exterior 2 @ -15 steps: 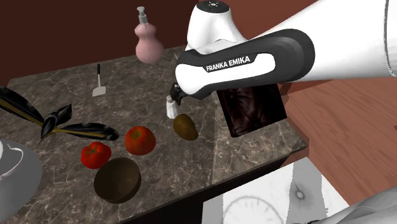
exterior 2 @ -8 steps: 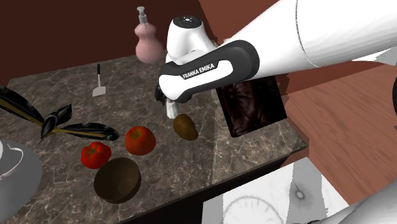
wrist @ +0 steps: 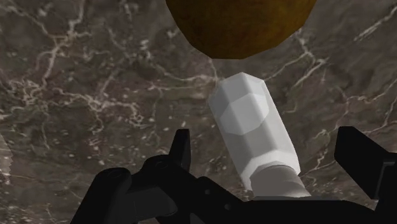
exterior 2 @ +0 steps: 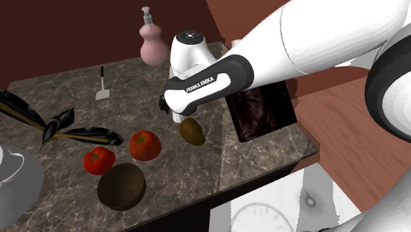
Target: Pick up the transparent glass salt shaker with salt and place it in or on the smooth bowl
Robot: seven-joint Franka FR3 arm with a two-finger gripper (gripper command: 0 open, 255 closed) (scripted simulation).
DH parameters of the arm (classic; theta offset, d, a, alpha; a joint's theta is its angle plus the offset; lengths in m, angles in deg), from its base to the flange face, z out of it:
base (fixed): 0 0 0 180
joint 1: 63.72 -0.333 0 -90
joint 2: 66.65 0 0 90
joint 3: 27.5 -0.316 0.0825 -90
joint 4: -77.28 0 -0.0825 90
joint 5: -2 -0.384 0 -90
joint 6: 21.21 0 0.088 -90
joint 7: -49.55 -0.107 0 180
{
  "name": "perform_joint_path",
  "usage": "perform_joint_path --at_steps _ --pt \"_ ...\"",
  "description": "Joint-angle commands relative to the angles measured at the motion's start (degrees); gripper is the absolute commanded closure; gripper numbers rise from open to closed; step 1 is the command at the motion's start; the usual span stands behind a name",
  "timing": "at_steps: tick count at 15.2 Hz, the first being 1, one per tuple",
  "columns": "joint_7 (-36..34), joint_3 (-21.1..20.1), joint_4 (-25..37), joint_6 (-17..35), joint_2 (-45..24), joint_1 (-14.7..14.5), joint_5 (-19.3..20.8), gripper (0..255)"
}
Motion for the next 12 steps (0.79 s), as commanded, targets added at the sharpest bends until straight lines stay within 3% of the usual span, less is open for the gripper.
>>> perform_joint_path --at_steps 1,6,7,12 --pt "-0.1 0.1 0.1 0.2 -0.3 -0.1 0.1 0" --pt "-0.1 0.1 0.1 0.2 -0.3 -0.1 0.1 0" --pt "-0.1 0.1 0.1 0.2 -0.3 -0.1 0.1 255" --pt "-0.1 0.0 0.1 0.2 -0.3 -0.1 0.1 255"
